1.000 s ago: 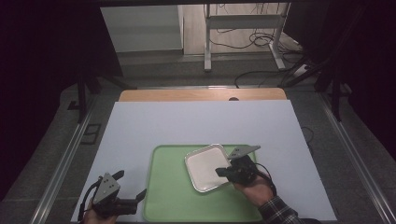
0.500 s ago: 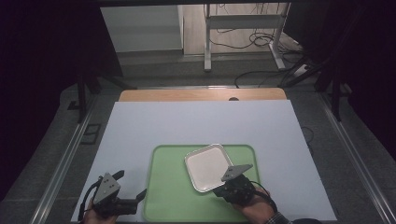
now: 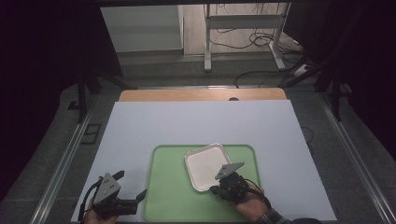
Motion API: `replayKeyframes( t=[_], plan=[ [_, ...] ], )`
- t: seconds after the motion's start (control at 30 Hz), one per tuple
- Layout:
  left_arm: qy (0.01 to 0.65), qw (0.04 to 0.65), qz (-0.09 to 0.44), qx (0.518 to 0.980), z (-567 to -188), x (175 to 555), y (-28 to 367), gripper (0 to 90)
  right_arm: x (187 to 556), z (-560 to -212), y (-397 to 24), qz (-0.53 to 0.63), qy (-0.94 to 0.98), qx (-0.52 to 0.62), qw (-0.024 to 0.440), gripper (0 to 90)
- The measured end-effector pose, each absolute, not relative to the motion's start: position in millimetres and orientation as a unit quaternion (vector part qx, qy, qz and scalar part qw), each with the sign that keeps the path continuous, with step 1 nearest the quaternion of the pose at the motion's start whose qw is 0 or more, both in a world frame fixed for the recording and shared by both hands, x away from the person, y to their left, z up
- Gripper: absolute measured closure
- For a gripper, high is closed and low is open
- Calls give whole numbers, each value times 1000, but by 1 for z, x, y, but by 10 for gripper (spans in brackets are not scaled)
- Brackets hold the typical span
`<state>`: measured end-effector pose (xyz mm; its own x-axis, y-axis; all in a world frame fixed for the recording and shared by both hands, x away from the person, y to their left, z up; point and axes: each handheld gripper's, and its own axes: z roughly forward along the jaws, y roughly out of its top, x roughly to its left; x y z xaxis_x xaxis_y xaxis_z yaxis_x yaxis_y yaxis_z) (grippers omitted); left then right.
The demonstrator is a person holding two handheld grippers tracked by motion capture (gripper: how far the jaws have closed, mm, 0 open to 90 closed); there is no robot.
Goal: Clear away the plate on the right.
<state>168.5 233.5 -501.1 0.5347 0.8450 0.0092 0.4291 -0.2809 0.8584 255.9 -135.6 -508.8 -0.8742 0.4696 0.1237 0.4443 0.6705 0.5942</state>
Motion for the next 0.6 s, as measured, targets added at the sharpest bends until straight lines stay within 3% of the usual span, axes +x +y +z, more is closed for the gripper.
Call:
replayKeyframes(
  t=[0.6],
  plan=[
    [417,430,243,763,-501,168,233,9,261,-513,-111,334,911,241,23,900]
  ],
)
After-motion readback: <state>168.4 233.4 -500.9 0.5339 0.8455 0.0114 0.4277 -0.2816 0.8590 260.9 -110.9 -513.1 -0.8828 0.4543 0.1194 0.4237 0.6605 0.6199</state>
